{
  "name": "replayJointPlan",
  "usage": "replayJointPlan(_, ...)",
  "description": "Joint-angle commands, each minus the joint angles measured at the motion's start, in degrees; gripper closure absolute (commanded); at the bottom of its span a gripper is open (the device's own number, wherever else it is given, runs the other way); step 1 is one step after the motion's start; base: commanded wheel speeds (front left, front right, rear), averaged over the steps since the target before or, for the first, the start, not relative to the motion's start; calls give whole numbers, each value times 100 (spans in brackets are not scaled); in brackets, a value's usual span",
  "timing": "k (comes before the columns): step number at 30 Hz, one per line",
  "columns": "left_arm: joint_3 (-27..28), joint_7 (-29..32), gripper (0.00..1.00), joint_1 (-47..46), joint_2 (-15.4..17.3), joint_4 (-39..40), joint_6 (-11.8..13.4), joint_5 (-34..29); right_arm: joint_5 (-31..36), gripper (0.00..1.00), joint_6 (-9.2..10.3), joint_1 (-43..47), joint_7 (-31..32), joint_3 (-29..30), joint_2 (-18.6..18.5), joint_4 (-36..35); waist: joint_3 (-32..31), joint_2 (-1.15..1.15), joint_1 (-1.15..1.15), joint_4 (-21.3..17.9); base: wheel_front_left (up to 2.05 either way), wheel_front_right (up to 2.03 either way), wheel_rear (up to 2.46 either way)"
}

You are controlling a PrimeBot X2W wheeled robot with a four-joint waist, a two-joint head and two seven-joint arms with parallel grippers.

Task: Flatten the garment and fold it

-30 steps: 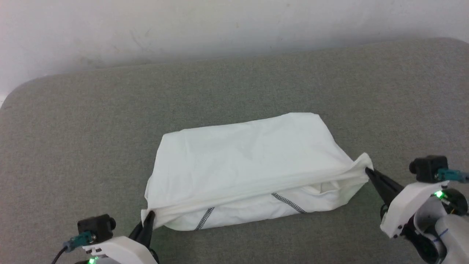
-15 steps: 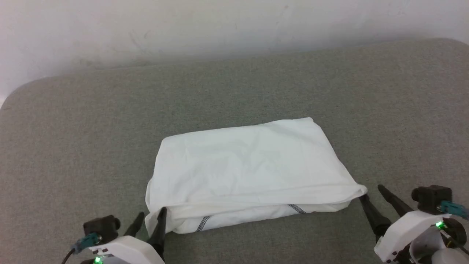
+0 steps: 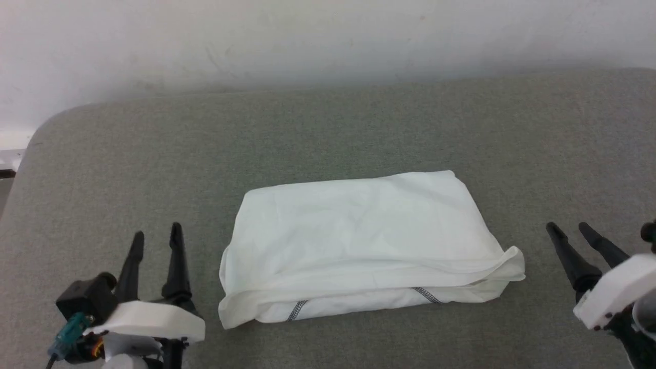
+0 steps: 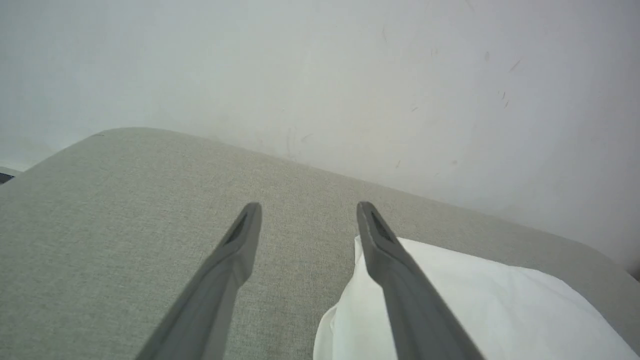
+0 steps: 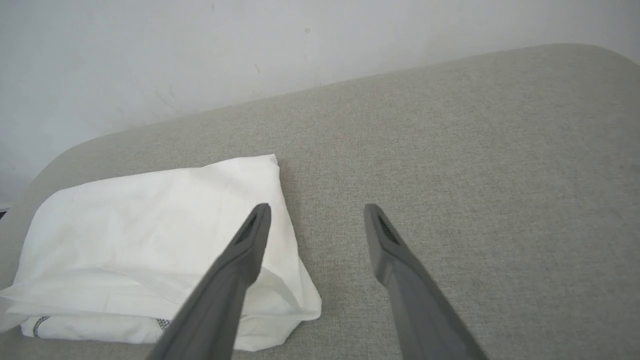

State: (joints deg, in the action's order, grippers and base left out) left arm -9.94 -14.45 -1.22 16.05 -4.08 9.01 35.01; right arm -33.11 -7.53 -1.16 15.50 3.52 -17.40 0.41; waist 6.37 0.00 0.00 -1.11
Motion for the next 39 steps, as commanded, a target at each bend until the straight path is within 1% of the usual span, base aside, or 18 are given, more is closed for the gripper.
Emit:
replayJointPlan(1,116,-45,0,-86,-46,103,47,-184,-97,0,4,-232,213,-27,-60,131,2,0,0,44,0,0,0)
replayJointPlan(6,519,-52,0,-72,-229,638,128,-1099,-479,0,4,-857,1205,-391,-217,788,82,0,0,189,0,0,0)
replayJointPlan(10,682,-53,0,10,-407,850,79,-1500,-769,0,4,-1390,1765,-681,-324,1359,187,0,0,350,0,0,0)
replayJointPlan(14,761,-54,0,22,-554,930,-82,-1676,-980,0,4,-1795,2159,-1020,-377,1923,285,0,0,495,0,0,0)
replayJointPlan(20,733,-54,0,-42,-793,924,-335,-1819,-1255,0,4,-2168,2364,-1441,-307,2686,403,0,0,632,0,0,0)
replayJointPlan(23,751,-54,0,-63,-897,859,-447,-1840,-1442,0,4,-2236,2450,-1740,-231,2901,419,0,0,657,0,0,0)
replayJointPlan(28,803,-54,0,-67,-994,731,-607,-1905,-1804,0,4,-2243,2816,-2160,-144,3247,385,0,0,640,0,0,0)
replayJointPlan(29,809,-54,0,-68,-1011,713,-630,-1923,-1875,55,4,-2242,2892,-2218,-133,3311,375,0,0,640,0,0,0)
replayJointPlan(30,816,-54,0,-66,-1028,695,-652,-1939,-1941,76,4,-2237,2957,-2274,-119,3365,353,0,0,641,0,0,0)
replayJointPlan(31,824,-54,0,-59,-1041,677,-673,-1953,-2020,100,4,-2234,3005,-2312,-101,3406,334,0,0,639,0,0,0)
replayJointPlan(35,865,-54,0,-13,-1080,599,-742,-2003,-2264,100,4,-2237,3006,-2488,-99,3371,223,0,0,623,0,0,0)
replayJointPlan(39,914,-54,0,72,-1104,519,-782,-2041,-2336,100,4,-2267,2750,-2654,-261,3146,60,0,0,585,0,0,0)
